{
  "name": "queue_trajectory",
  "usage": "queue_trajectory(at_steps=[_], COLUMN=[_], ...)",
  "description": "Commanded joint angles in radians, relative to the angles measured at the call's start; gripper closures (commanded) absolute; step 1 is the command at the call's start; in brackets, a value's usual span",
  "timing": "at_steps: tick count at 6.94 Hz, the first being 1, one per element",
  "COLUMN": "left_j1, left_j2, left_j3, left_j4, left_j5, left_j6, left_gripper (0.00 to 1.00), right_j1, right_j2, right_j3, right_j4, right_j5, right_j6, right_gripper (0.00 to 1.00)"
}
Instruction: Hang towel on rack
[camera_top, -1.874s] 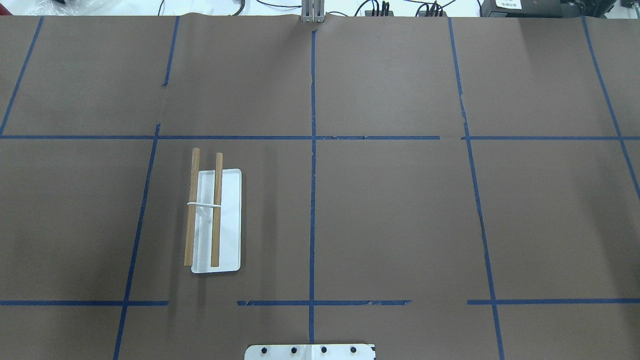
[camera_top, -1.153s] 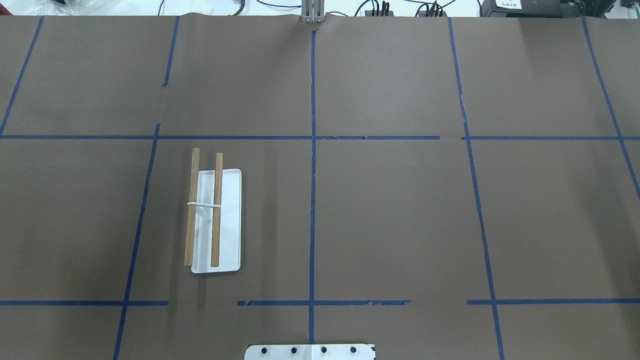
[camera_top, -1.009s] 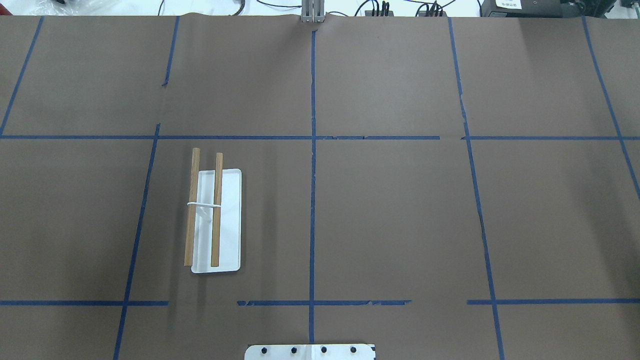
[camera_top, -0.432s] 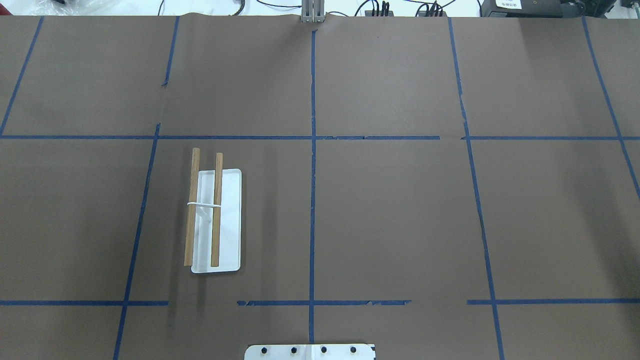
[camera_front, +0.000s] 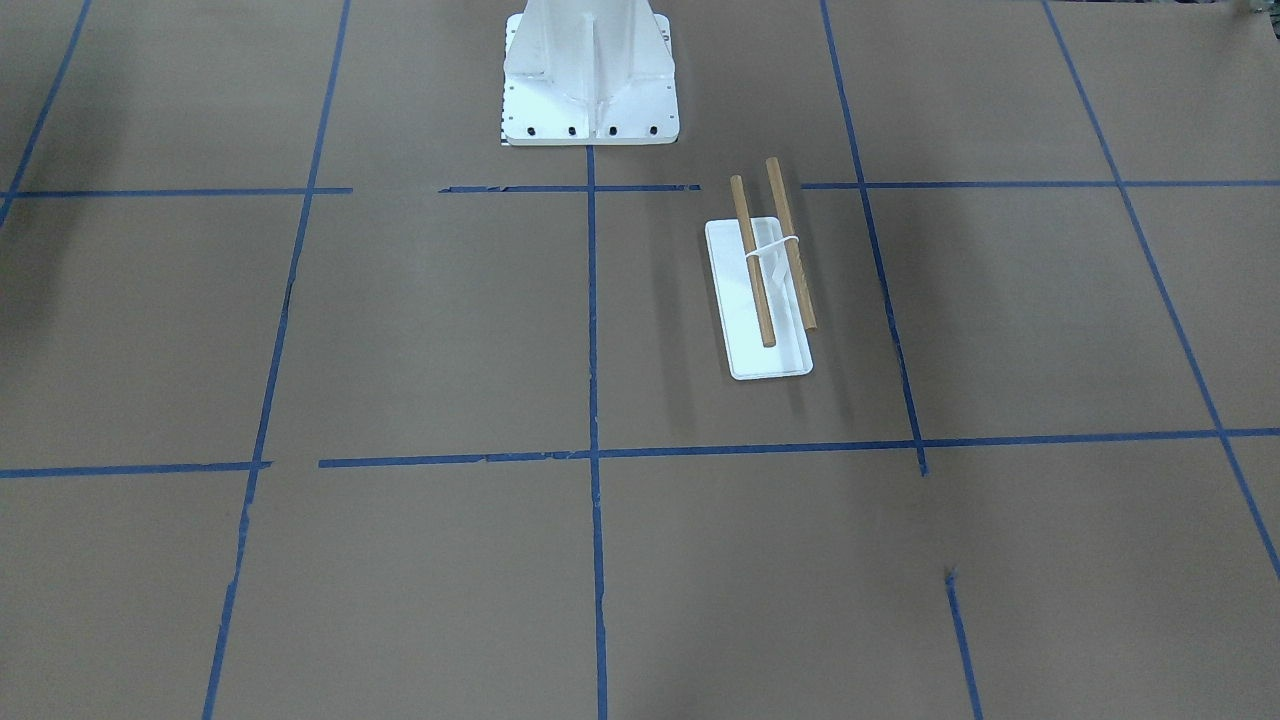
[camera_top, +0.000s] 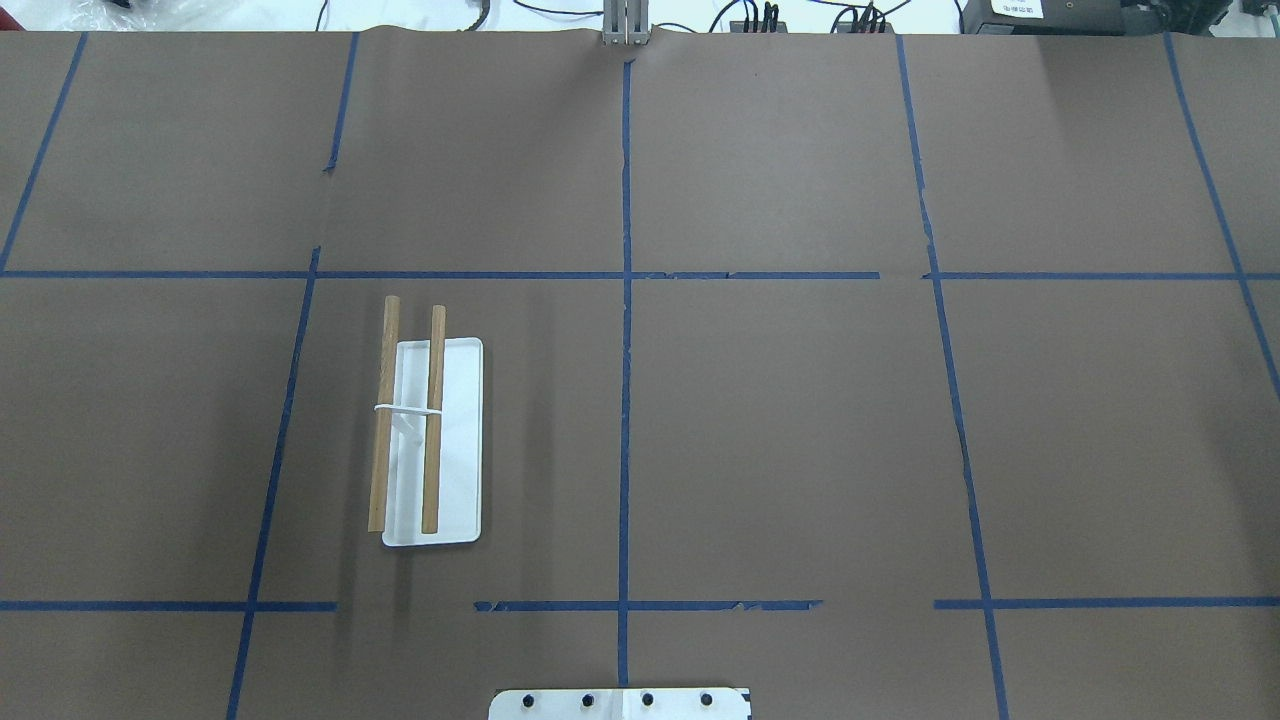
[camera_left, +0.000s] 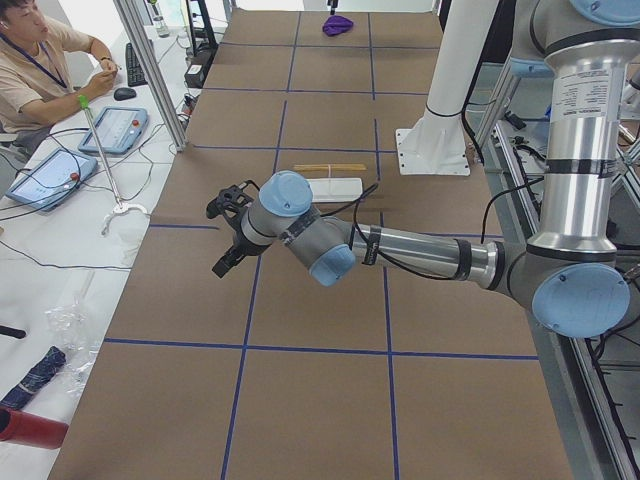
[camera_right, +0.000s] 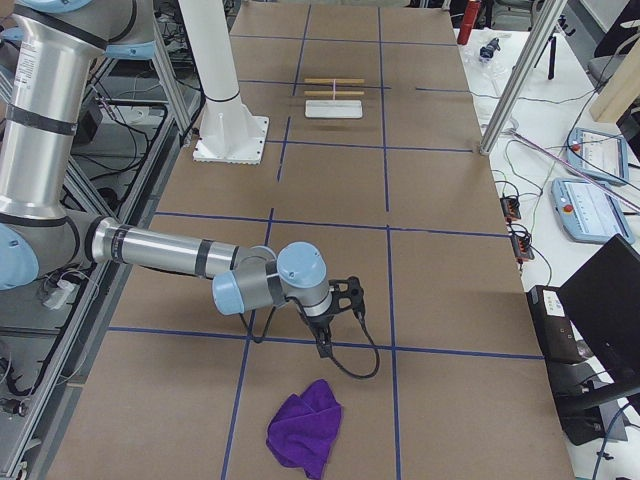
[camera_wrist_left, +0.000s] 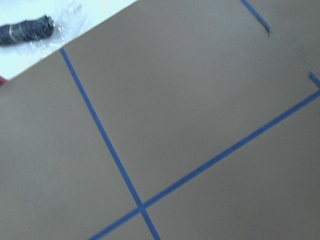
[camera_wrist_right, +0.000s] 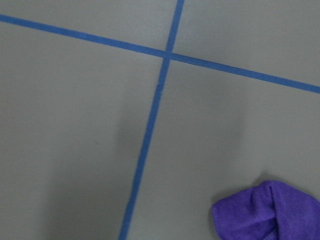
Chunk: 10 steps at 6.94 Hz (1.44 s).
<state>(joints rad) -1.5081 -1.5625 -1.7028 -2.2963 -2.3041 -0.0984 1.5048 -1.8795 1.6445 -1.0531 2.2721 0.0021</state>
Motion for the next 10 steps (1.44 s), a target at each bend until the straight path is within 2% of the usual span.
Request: queue_trajectory(at_steps=[1,3,4,5,6,7,8,9,10], left_j1=[0.000,0.000,0.000,0.000,0.000,0.000,0.000,0.000,0.000], left_j2=[0.001,0.001,0.001,0.001,0.001,0.001,0.001,0.002,0.002], left_j3=[0.003,-0.001,0.000,0.003,0.003,0.002,-0.001,-0.001,-0.001], left_j4=[-0.049,-0.051,-0.057,-0.060,-0.063,-0.063,-0.063,-0.063,-0.063], left_j5=[-0.001,-0.001,-0.001,-0.001,-0.001,-0.001,-0.001,-0.001,0.000], left_j6=[-0.044,-0.044,-0.046,-0.046,-0.046,-0.046,-0.046,-0.047,-0.047], left_gripper=[0.00,0.00,0.00,0.00,0.00,0.00,0.00,0.00,0.00], right_j1=[0.000,-0.009,-0.017,-0.123,-0.191,-0.199,-0.207,-0.207,-0.212], right_j2=[-0.038,-0.041,-0.040,-0.035,-0.032,-0.033,-0.038,-0.036,-0.036], right_j3=[-0.188,-0.201,-0.206,-0.244,-0.258,-0.273,-0.293,-0.317,-0.327], right_j4=[0.335,0.386,0.406,0.403,0.400,0.403,0.401,0.401,0.401], right_j5=[-0.057,-0.037,-0.031,-0.102,-0.223,-0.223,-0.230,-0.233,-0.233], right_j6=[-0.054,-0.048,-0.045,-0.050,-0.045,-0.059,-0.076,-0.099,-0.115], right_gripper=[0.00,0.00,0.04,0.01,0.01,0.08,0.23,0.29,0.30])
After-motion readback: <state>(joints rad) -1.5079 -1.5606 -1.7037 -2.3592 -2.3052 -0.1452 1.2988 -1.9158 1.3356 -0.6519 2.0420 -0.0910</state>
